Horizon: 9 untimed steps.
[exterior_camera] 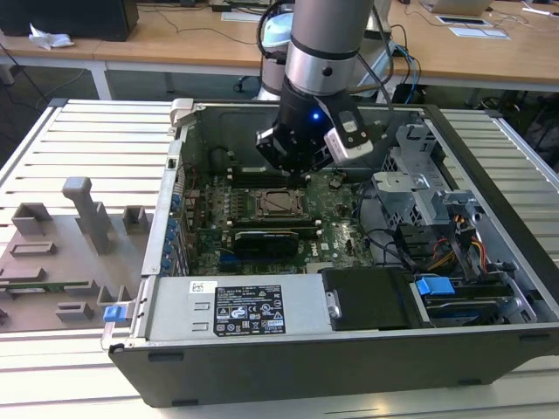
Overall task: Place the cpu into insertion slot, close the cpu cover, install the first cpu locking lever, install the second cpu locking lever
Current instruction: 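Install the second cpu locking lever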
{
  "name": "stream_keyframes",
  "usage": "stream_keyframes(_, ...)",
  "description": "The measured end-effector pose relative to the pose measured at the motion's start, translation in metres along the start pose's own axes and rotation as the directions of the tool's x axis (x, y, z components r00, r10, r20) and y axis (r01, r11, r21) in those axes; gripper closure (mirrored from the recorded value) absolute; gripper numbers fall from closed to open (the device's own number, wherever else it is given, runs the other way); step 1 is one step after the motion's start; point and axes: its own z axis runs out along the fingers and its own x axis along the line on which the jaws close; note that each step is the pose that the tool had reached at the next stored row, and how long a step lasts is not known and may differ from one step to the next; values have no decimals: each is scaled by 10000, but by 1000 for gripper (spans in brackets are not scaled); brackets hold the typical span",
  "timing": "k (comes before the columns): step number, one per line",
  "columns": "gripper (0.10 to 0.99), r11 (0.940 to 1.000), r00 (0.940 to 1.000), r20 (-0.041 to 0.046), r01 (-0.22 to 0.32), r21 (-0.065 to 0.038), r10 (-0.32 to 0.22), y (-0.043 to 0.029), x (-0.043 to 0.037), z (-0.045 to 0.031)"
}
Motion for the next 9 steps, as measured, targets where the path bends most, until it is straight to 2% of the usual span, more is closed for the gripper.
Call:
stream_keyframes(1, 980, 9993, 10000, 0, 19, -381, -19, -38, 0, -2)
stream_keyframes(3, 980, 9976, 10000, 2, 36, -693, -36, -124, 0, 0)
stream_keyframes(5, 980, 9971, 10000, 3, 40, -758, -40, -153, -2, 23)
stream_keyframes(9, 980, 9971, 10000, 1, 39, -754, -39, -175, -6, 115)
